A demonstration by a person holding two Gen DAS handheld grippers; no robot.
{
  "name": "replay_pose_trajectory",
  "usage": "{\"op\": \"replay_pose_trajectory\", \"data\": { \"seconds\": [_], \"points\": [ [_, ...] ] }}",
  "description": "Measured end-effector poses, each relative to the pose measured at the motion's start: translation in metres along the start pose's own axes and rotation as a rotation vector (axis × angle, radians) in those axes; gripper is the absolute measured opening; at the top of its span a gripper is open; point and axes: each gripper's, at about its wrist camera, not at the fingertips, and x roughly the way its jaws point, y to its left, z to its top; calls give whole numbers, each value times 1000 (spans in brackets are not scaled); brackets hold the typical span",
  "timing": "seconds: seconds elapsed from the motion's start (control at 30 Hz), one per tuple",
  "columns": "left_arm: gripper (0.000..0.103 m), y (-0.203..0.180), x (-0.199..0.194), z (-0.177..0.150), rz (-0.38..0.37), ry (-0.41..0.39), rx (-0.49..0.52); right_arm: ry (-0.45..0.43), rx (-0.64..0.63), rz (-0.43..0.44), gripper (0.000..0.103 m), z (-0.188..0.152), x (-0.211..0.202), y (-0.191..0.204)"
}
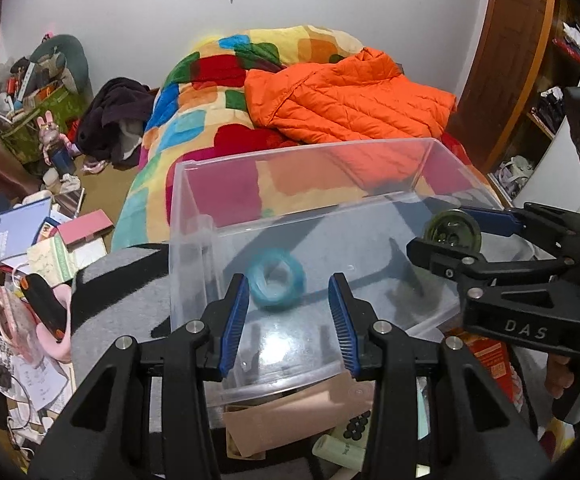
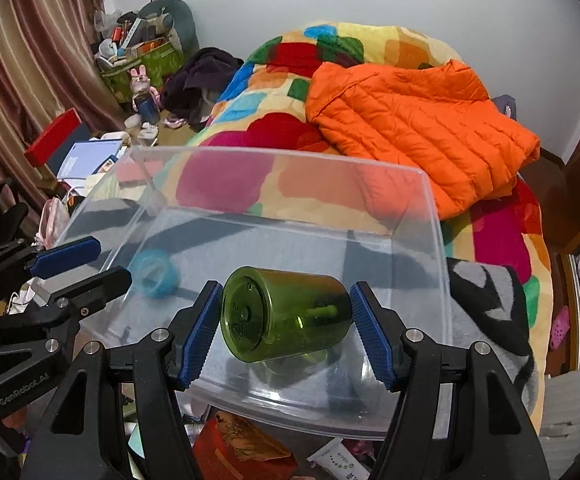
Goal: Organize objects
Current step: 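Carry both items over the clear box and open both tools to drop them, then grasp the mint-green tube with the left tool while the right tool grasps the purple spray bottle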
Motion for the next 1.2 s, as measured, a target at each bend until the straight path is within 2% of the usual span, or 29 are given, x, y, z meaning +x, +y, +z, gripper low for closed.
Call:
{"op": "replay_pose_trajectory", "data": {
  "seconds": [0.1,0.23,0.47,0.53,0.6,0.73,0.87,1.07,1.13,1.2],
  "points": [
    [44,-2,-6,-1,14,-19,12,-7,-4,-4,62,-2,-3,1],
    [60,-3,-18,-4,34,-56,17,-29,-21,1,64,-5,-17,2],
    [74,-8,-53,-13,50,-124,22,-123,-22,0,74,-19,-60,-14],
    [86,-8,-61,-18,40,-133,8,-148,-10,-10,76,-25,-72,-23],
    [88,-9,-68,-25,34,-142,-4,-176,7,-41,78,-35,-85,-36],
    [89,-11,-73,-41,35,-132,-28,-199,34,-117,80,-55,-98,-64],
    [89,-15,-69,-62,15,-89,-69,-178,75,-177,80,-80,-98,-94],
    [88,-23,-61,-89,25,-44,-117,-93,144,-182,80,-112,-74,-128],
    [83,-27,-60,-97,21,-33,-135,-78,141,-180,78,-118,-67,-132],
    [78,-32,-58,-104,-1,-13,-154,-68,131,-190,72,-122,-58,-133]
  ]
}}
